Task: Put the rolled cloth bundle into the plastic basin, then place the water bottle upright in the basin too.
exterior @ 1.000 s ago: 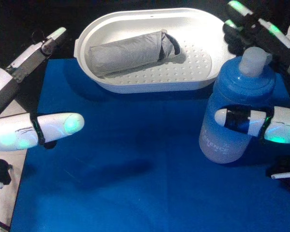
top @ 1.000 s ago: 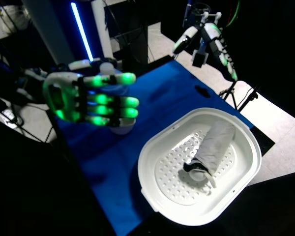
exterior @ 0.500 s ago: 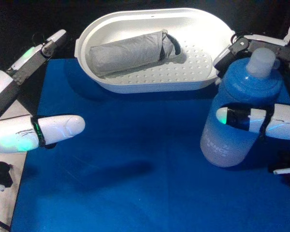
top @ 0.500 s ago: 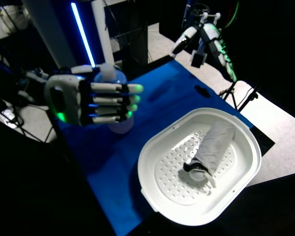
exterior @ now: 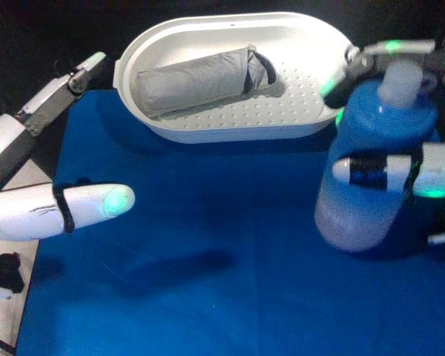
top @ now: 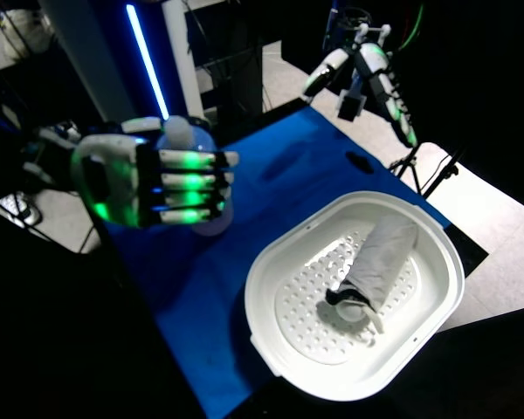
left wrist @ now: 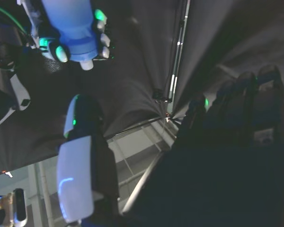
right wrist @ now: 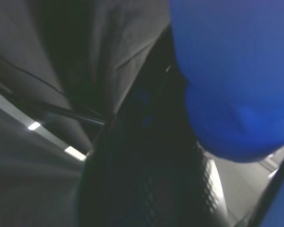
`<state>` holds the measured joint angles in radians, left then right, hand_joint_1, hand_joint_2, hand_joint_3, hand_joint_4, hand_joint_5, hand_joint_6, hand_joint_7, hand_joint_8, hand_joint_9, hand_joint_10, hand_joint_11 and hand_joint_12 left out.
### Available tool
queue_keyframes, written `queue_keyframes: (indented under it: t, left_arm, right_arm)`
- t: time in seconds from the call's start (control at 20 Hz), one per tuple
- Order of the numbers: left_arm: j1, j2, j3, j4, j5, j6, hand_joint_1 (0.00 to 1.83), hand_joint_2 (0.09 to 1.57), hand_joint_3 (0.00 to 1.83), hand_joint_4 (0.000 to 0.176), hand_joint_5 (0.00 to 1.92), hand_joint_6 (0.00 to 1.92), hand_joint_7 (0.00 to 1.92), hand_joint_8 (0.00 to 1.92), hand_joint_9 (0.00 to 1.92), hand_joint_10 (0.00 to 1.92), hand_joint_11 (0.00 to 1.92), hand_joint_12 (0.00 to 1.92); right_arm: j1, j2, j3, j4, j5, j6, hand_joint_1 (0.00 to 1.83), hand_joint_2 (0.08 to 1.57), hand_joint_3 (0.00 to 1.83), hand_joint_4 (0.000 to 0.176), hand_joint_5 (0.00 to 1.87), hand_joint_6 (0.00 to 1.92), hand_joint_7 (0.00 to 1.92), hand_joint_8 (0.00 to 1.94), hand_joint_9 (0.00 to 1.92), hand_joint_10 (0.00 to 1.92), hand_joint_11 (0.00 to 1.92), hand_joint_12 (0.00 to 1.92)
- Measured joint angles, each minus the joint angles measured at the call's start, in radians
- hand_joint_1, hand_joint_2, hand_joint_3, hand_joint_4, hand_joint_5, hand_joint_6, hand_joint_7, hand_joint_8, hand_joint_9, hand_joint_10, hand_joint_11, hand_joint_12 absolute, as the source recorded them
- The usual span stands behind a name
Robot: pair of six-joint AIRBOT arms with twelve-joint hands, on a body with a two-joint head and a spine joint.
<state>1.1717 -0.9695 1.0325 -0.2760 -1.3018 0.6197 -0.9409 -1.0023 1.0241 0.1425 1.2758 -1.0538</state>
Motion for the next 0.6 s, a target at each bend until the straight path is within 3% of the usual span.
queue_keyframes:
  t: [0.1, 0.15, 0.25, 0.35, 0.5, 0.6]
  left_arm:
    - [0.0, 0.0, 0.0, 0.003, -0.001, 0.0, 0.52, 0.87, 0.0, 0.176, 0.0, 0.0, 0.0, 0.0, 0.0, 0.0, 0.0, 0.0]
    - [0.0, 0.0, 0.0, 0.001, -0.001, 0.0, 0.51, 0.86, 0.0, 0.176, 0.0, 0.0, 0.0, 0.0, 0.0, 0.0, 0.0, 0.0]
    - [0.0, 0.0, 0.0, 0.0, -0.002, 0.0, 0.53, 0.86, 0.0, 0.176, 0.0, 0.0, 0.0, 0.0, 0.0, 0.0, 0.0, 0.0]
    - [0.0, 0.0, 0.0, 0.002, -0.001, 0.0, 0.54, 0.86, 0.0, 0.176, 0.0, 0.0, 0.0, 0.0, 0.0, 0.0, 0.0, 0.0]
    - [0.0, 0.0, 0.0, 0.003, -0.002, -0.003, 0.54, 0.86, 0.0, 0.176, 0.0, 0.0, 0.0, 0.0, 0.0, 0.0, 0.0, 0.0]
    - [0.0, 0.003, -0.001, 0.018, -0.005, -0.003, 0.58, 0.88, 0.01, 0.176, 0.0, 0.0, 0.0, 0.0, 0.0, 0.0, 0.0, 0.0]
  right_arm:
    - [0.035, 0.021, 0.0, -0.03, 0.008, 0.003, 1.15, 1.14, 0.0, 0.0, 0.93, 1.04, 1.31, 0.39, 1.25, 1.06, 1.16, 1.49]
    - [0.053, 0.032, 0.001, -0.042, 0.009, 0.004, 1.15, 1.14, 0.0, 0.0, 0.93, 1.04, 1.29, 0.53, 1.24, 1.16, 1.17, 1.53]
    - [0.103, 0.05, 0.017, -0.066, 0.006, 0.003, 1.15, 1.15, 0.0, 0.0, 0.92, 1.06, 1.23, 0.66, 1.2, 1.17, 1.15, 1.54]
    - [0.138, 0.053, 0.033, -0.067, 0.006, -0.002, 1.15, 1.15, 0.0, 0.0, 0.92, 1.06, 1.21, 0.67, 1.18, 1.17, 1.13, 1.55]
    - [0.206, 0.048, 0.069, -0.073, -0.002, -0.009, 1.13, 1.18, 0.0, 0.0, 0.85, 1.17, 1.12, 0.91, 1.13, 1.3, 1.06, 1.62]
    - [0.277, 0.029, 0.1, -0.069, -0.041, -0.038, 1.13, 1.19, 0.0, 0.0, 0.84, 1.18, 1.1, 0.89, 1.11, 1.33, 1.03, 1.65]
